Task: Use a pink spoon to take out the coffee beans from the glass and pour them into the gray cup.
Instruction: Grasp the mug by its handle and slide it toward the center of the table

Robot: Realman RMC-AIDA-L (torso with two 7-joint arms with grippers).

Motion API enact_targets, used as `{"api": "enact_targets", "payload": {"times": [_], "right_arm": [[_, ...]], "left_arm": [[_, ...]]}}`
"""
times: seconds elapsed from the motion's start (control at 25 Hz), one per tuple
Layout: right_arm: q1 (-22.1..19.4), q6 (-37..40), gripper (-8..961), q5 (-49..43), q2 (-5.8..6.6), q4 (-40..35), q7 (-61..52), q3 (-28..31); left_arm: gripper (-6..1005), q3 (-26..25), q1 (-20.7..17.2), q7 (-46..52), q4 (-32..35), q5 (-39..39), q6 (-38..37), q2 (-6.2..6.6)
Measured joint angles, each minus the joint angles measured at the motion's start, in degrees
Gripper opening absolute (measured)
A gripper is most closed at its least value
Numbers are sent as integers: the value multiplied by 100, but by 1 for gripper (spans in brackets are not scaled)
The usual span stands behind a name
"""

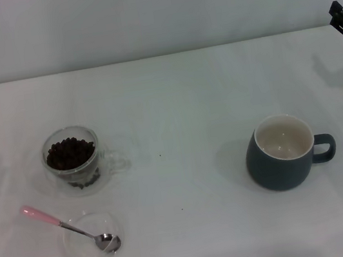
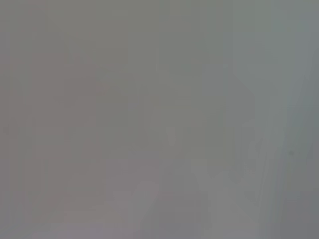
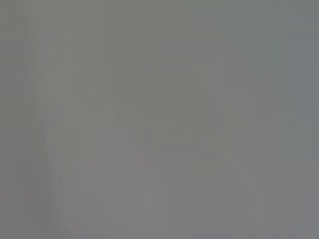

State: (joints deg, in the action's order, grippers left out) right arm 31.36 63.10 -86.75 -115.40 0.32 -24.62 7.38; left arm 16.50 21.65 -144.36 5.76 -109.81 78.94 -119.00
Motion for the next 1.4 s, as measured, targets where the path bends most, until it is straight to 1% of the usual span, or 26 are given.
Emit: {"api": "enact_targets", "payload": {"times": [0.16, 0.44, 0.76, 0.96, 1.04, 1.16, 1.28, 1.4], "right_arm": [[-4, 0, 855, 0, 1, 3, 0, 0], [18, 0, 851, 0, 0, -4, 0, 0], [27, 21, 847, 0, 0, -1, 2, 0], [-44, 75, 844, 0, 13, -28, -16, -5], [-162, 252, 843, -18, 36, -39, -156, -37], [-558, 1012, 841, -77, 57, -87, -476, -263], [-1009, 1544, 840, -83, 52, -164, -570, -641], [-1429, 1866, 838, -85, 50, -110, -582, -1042]], "left_arm": [[893, -7, 6, 41, -51, -129, 5, -8], [893, -7, 4, 17, -75, -139, 41, -9], [892, 20, -76, 14, -39, -121, 49, -2], [892, 27, -124, 13, -33, -101, 77, 0], [892, 28, -128, 13, -33, -94, 79, 1], [893, 12, -104, 13, -50, -108, 63, 0], [893, -13, -45, 13, -57, -179, 17, -4], [893, -12, -16, 13, -43, -244, -14, 1]]}}
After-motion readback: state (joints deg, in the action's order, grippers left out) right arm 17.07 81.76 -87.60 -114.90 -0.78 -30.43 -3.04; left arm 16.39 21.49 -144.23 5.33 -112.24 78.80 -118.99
